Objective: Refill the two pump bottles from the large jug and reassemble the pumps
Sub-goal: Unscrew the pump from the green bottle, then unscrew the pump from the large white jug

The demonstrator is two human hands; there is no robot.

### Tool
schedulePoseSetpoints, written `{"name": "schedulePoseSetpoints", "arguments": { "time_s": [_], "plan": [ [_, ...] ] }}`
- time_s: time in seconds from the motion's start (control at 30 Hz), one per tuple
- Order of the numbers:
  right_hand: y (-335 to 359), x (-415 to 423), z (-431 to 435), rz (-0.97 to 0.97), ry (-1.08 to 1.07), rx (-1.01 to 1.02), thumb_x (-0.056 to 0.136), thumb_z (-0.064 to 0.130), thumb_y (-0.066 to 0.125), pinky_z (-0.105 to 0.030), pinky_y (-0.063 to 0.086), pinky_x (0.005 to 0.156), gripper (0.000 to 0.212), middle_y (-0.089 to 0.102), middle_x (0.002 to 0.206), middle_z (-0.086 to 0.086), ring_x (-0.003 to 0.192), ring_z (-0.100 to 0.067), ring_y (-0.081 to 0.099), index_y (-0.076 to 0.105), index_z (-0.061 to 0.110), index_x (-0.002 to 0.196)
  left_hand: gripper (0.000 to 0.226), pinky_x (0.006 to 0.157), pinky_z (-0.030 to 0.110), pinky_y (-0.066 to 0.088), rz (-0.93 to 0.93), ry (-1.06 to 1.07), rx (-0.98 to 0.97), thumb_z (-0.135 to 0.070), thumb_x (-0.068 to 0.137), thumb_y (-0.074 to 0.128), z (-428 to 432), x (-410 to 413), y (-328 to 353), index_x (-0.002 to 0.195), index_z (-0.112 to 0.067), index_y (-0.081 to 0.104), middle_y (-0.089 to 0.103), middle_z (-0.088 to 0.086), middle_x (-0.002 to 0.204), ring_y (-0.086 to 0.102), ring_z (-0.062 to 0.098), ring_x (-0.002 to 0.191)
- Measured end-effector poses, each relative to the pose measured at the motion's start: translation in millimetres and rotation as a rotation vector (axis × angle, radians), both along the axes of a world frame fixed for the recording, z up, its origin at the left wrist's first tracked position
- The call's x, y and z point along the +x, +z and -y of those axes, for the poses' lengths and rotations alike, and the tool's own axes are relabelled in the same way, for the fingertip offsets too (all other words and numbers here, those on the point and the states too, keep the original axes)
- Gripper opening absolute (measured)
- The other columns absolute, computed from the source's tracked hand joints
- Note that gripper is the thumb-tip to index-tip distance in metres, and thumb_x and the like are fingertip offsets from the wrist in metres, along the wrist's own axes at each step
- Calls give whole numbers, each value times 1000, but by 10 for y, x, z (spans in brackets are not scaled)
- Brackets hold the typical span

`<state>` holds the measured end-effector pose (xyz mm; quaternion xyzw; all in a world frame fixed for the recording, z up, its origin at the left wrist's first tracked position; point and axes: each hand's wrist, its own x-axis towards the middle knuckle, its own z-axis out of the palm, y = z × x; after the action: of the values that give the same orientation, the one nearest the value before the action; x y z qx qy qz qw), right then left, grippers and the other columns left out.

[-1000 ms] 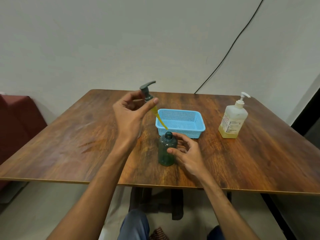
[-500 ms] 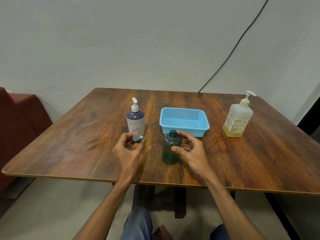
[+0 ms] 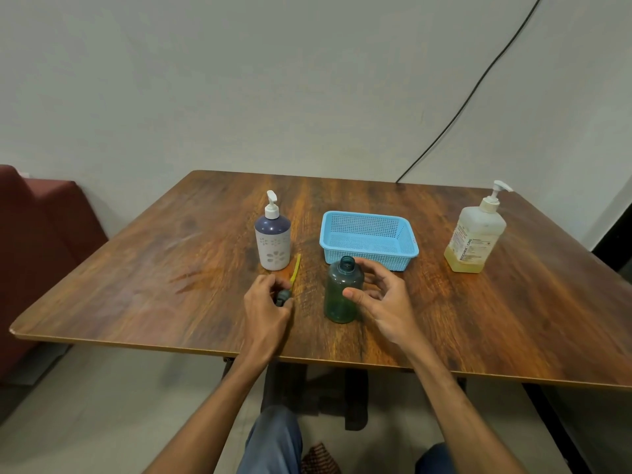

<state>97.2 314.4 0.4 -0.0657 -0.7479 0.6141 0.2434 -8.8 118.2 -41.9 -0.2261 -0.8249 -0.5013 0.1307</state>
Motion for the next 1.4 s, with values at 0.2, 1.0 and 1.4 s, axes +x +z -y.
{"name": "schedulePoseSetpoints", "arguments": {
  "time_s": [0.2,1.0,1.4],
  "plan": [
    [-18,-13,0,1,-5,3,78,6,82,-20,54,90,57,65,123,18,115,3,61,61,32,125,28,83,18,50,-7,-2,-15,-6,76,83,-9,-16,-23,94,-20,65,57,-9,101,58,4,94],
    [14,122,-32,-11,-25,21,72,26,90,-40,55,97,74,65,130,10,118,-7,63,56,26,139,42,97,37,52,65,39,-92,-23,78,85,50,-31,-20,113,-22,62,55,-5,115,55,10,105],
    [85,341,-296,-87,-155,-3,89,19,75,-43,57,95,43,67,127,11,117,-10,62,64,28,130,39,125,53,20,-177,94,-49,-18,82,81,-182,148,216,117,-15,64,62,5,123,53,22,124]
  ]
}}
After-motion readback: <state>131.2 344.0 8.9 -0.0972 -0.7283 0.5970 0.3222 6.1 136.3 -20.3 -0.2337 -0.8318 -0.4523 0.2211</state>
